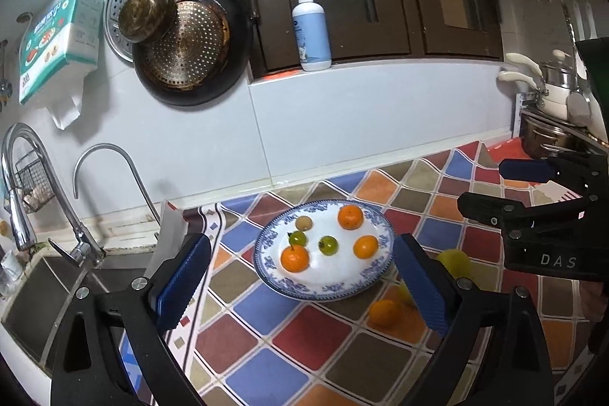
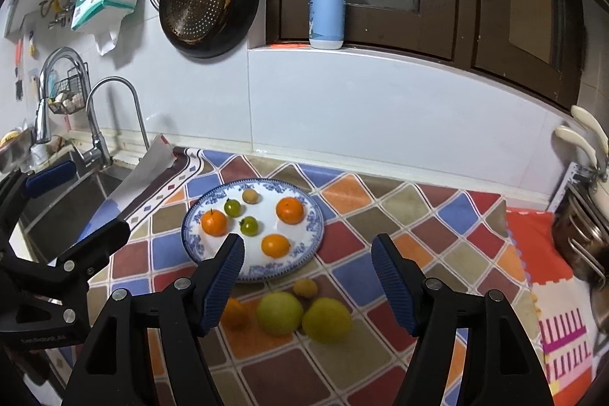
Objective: Organize fruits
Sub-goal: 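Lift both open tools and move them toward the fruits on the cloth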
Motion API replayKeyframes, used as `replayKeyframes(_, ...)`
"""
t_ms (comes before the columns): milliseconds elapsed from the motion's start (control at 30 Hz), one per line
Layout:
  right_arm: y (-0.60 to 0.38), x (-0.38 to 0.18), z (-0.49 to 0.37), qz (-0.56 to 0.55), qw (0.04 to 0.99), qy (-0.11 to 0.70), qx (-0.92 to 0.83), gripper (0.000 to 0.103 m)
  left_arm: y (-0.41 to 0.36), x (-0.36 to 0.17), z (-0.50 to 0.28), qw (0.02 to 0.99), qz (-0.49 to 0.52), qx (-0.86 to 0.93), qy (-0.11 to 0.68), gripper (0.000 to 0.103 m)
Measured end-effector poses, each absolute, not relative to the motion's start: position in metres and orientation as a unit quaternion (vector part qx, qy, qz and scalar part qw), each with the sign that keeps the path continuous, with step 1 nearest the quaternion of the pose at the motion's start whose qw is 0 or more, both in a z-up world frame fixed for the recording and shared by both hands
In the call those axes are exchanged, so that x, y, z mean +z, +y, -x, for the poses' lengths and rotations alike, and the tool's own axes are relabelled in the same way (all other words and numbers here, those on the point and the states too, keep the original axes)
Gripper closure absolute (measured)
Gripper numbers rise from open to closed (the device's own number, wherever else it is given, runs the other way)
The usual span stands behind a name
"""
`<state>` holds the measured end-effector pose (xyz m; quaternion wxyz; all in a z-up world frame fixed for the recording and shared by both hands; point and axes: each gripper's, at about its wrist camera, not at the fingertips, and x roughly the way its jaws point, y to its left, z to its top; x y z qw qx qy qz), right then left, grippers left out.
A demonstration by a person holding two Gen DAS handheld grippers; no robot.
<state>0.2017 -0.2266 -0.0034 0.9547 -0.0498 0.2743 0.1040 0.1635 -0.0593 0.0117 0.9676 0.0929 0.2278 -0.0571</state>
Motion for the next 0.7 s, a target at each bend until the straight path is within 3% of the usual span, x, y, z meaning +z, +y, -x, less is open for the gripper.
replayKeyframes(700, -0.255, -0.047, -0.184, 0.088, 0.935, 0.325, 0.114, 0.033, -0.1, -0.034, -0.153, 0.95, -0.119, -0.066, 0.282, 0.005)
